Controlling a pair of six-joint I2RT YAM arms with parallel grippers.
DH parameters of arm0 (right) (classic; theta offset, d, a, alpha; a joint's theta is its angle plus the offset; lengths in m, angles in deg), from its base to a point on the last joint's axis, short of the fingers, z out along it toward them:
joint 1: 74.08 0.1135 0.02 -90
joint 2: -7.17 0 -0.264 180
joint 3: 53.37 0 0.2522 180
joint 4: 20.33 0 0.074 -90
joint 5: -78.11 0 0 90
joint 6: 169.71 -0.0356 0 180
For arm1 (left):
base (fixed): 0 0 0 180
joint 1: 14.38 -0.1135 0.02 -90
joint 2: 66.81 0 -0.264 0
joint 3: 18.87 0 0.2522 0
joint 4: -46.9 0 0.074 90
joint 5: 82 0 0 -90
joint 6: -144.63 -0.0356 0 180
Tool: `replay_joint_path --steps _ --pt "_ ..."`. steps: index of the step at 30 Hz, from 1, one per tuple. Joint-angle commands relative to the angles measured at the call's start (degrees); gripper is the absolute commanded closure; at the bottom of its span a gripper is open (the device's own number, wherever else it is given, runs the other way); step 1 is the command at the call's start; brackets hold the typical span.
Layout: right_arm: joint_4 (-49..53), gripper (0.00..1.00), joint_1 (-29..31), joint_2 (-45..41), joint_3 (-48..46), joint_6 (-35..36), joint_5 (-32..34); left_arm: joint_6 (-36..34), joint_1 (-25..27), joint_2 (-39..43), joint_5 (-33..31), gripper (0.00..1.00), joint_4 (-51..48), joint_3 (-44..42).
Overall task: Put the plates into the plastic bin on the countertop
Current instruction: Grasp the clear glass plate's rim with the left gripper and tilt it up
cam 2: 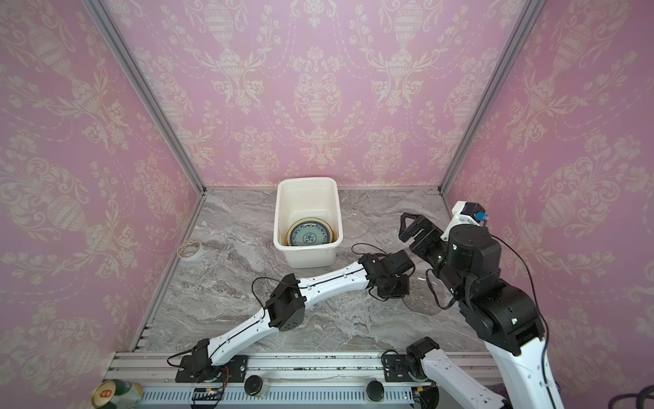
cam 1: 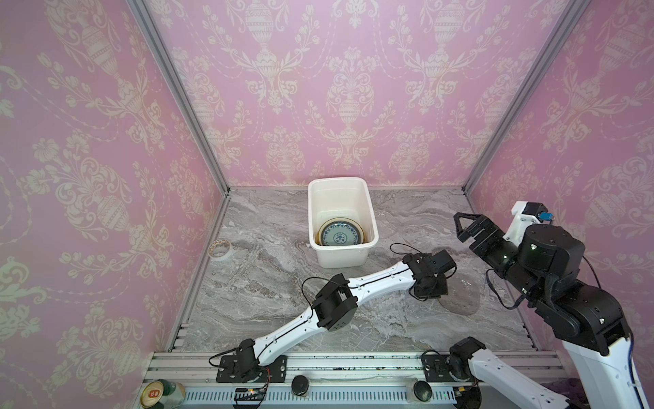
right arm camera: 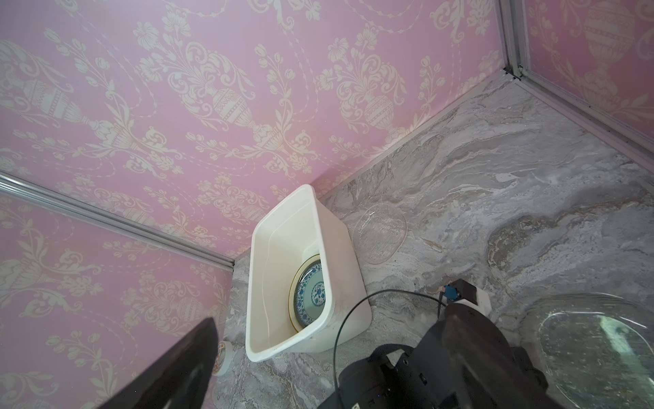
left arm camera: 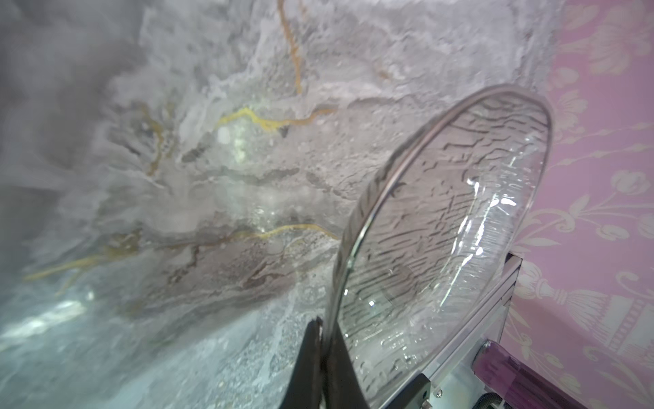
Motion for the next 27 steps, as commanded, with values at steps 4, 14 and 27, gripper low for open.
replay_joint_path --steps 4,14,27 --pt "-0.2 0.00 -0.3 1.6 5.4 2.0 -3.2 -9.0 -0.1 10.3 -5.3 1.00 -3.2 0.0" --pt "-9.0 0.01 -0.3 5.7 13.6 3.3 -12.6 -14.5 -0.4 18.8 -12.4 1.00 -9.1 -0.6" --pt "-2.7 0.26 -0.3 11.2 22.9 4.5 -20.3 -19.9 -7.6 32.0 -14.8 1.00 -13.0 -9.2"
